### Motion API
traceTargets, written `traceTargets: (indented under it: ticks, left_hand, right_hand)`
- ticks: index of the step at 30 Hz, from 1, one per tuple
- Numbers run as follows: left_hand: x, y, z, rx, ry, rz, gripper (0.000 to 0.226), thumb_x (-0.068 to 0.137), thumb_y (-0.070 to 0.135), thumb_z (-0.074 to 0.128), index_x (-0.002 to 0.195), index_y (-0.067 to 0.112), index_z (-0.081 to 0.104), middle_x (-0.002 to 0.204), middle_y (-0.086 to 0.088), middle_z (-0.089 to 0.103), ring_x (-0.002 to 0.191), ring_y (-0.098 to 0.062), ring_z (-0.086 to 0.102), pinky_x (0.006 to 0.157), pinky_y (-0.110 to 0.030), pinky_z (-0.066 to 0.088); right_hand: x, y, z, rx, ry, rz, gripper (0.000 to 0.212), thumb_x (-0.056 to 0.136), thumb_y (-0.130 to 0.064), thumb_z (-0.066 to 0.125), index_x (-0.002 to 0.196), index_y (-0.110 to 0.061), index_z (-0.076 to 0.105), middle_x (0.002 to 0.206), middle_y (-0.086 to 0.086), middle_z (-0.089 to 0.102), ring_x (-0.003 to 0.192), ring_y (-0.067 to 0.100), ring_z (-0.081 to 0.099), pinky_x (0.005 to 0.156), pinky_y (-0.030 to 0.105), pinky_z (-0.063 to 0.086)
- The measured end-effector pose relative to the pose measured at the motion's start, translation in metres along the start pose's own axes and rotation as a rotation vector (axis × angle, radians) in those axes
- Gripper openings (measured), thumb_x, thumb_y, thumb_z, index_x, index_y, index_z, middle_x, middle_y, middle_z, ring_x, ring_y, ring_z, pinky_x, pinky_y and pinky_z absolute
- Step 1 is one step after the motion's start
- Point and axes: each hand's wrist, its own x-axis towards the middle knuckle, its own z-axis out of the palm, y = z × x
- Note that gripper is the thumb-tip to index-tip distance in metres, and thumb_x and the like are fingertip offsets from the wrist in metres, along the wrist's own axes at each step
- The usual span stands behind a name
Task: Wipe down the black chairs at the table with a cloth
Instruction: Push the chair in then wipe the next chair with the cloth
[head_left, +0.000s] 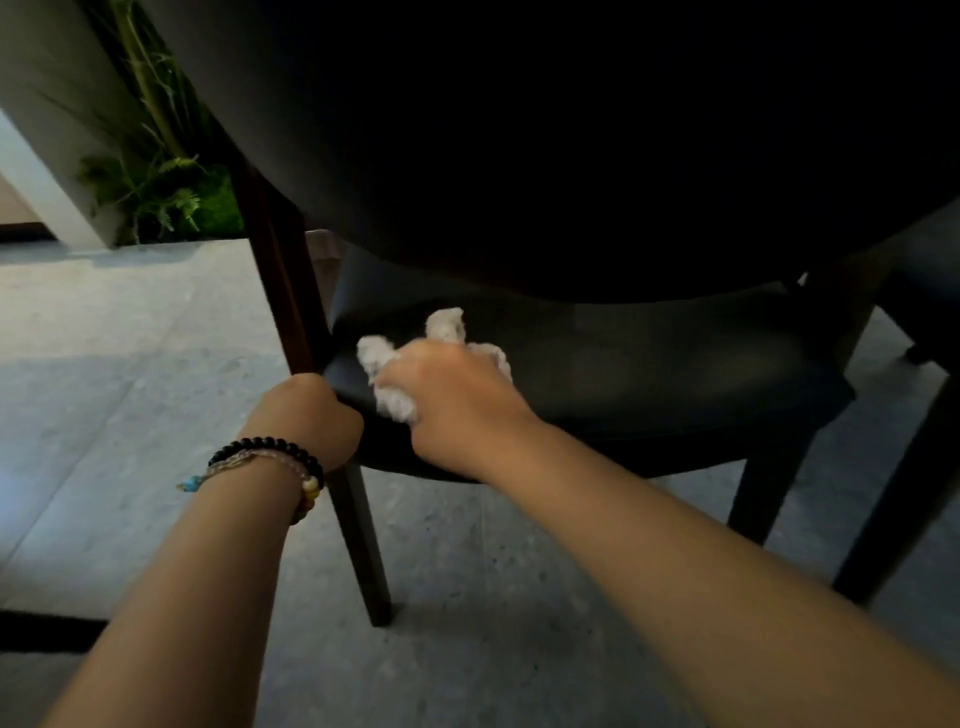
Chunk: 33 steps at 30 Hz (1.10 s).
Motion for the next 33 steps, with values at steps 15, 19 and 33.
traceTargets:
  ticks: [15,19,33]
  left_hand:
    - [-0.042,0.064,0.034,0.044,-0.069,0.363,0.066,0.097,0.040,0.047,0.153,0.021,0.019,0.161,-0.007,0.006,0.148,-0.034,0.000,0.118,-0.055,0.014]
    - [-0.052,0.079,0.038,0.002,-0.086,0.527,0.073,0.092,0.043,0.056,0.153,0.024,0.020,0.162,-0.003,0.007,0.149,-0.027,0.001,0.119,-0.053,0.015]
    - [-0.067,0.141,0.070,0.191,-0.088,0.659,0.070,0.088,0.047,0.062,0.146,0.050,0.023,0.161,0.001,0.013,0.148,-0.030,0.001,0.108,-0.075,0.010]
  right_hand:
    - [-0.067,0.057,-0.023,0.044,0.245,0.146,0.022,0.084,-0.016,0.052,0.099,-0.031,0.058,0.086,0.002,0.059,0.107,0.029,0.047,0.071,0.038,0.041]
    - [-0.105,0.146,-0.068,-0.032,0.153,0.251,0.029,0.087,-0.022,0.048,0.104,-0.030,0.069,0.108,-0.001,0.069,0.103,0.022,0.061,0.087,0.032,0.050]
    - [-0.173,0.188,-0.059,0.677,1.098,0.986,0.020,0.096,-0.023,0.054,0.098,-0.040,0.065,0.090,-0.016,0.064,0.090,-0.002,0.061,0.075,0.014,0.044]
